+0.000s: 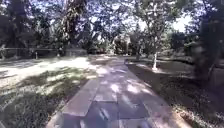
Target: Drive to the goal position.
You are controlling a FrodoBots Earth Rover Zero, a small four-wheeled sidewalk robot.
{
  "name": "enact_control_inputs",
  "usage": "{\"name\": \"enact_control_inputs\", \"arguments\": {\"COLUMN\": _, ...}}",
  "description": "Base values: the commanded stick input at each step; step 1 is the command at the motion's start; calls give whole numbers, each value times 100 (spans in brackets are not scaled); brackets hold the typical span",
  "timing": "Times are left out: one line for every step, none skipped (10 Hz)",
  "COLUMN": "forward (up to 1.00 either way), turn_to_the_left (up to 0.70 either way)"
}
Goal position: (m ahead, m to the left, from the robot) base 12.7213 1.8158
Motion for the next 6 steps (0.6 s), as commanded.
{"name": "enact_control_inputs", "arguments": {"forward": 50, "turn_to_the_left": 0}}
{"name": "enact_control_inputs", "arguments": {"forward": 50, "turn_to_the_left": 0}}
{"name": "enact_control_inputs", "arguments": {"forward": 50, "turn_to_the_left": 0}}
{"name": "enact_control_inputs", "arguments": {"forward": 50, "turn_to_the_left": 0}}
{"name": "enact_control_inputs", "arguments": {"forward": 50, "turn_to_the_left": 0}}
{"name": "enact_control_inputs", "arguments": {"forward": 50, "turn_to_the_left": 0}}
